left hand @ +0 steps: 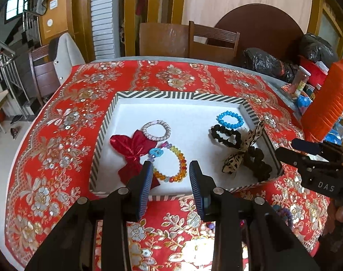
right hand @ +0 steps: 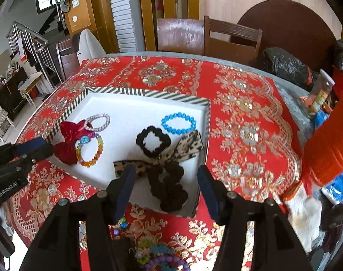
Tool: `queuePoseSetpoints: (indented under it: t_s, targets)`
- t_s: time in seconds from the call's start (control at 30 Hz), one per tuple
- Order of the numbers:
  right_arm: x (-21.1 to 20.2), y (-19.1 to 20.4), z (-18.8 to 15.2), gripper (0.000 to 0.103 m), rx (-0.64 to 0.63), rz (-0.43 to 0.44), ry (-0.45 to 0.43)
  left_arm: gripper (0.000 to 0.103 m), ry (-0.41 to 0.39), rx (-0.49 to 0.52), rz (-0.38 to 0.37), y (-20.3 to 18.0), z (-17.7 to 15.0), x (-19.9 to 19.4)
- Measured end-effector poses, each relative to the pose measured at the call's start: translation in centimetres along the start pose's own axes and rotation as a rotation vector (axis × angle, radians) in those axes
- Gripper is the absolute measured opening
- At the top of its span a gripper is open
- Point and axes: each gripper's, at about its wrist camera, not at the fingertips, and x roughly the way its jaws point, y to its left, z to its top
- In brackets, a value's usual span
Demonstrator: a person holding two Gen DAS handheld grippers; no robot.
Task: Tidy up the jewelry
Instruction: 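Move both tools back out of the tray to the loose bracelets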
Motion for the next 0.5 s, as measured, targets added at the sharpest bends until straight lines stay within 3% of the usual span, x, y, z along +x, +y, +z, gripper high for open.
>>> queuePoseSetpoints:
  t_s: [0.5]
  targets:
    - [-1.1,1.2,-2.4,0.06,-0.02,-0.022,-0.002,0.032,0.004,-0.014,0.003,0.0,-2.1,-1.2]
